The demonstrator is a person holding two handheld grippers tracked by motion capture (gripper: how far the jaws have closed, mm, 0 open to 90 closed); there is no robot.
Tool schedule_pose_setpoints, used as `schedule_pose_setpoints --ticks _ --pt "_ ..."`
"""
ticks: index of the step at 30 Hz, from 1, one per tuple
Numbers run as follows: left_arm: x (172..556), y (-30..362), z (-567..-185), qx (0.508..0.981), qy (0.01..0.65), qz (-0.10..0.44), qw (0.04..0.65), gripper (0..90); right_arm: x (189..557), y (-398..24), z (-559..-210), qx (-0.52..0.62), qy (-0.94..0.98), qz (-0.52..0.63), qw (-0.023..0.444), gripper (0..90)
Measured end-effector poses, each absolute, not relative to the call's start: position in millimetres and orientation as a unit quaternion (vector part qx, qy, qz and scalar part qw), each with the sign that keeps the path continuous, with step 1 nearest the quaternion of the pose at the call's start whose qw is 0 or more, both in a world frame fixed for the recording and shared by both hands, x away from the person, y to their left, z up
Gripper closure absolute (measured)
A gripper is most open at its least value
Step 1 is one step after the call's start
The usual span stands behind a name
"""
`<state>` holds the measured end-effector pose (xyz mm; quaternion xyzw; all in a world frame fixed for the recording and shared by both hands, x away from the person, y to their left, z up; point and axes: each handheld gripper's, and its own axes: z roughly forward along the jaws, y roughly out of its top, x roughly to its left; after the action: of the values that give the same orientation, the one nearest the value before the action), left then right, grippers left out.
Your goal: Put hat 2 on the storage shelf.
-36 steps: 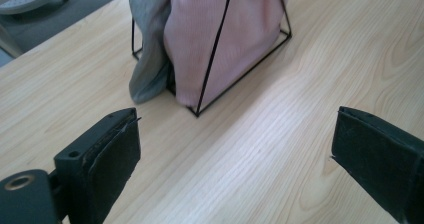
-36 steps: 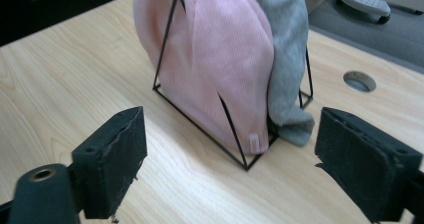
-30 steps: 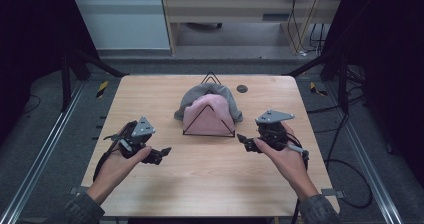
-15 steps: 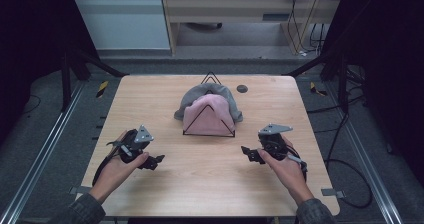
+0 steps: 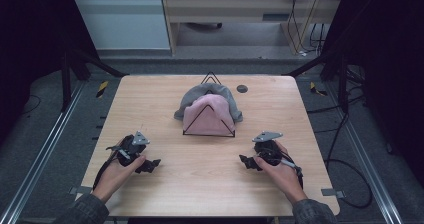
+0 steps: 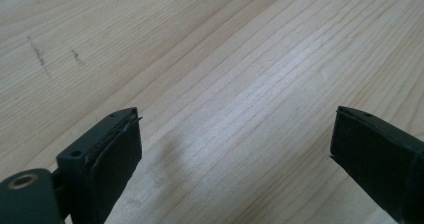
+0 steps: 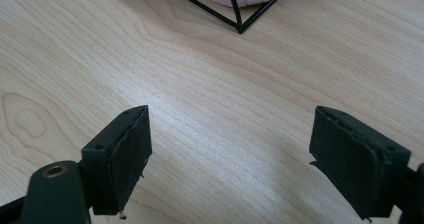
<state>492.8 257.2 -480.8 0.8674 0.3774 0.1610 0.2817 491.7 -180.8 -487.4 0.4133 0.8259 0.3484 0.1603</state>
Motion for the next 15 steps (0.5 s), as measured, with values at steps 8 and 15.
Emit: schedule_pose_setpoints --ticks 8,15 --pt "495 262 -491 0.863 0.388 0.158 0.282 5.4 496 -183 -496 0.429 0.819 0.346 0.158 17.2" --pt "497 265 -496 0.86 0.393 0.154 0.286 4.4 499 -192 -503 0.451 0.806 0.35 0.155 17.1"
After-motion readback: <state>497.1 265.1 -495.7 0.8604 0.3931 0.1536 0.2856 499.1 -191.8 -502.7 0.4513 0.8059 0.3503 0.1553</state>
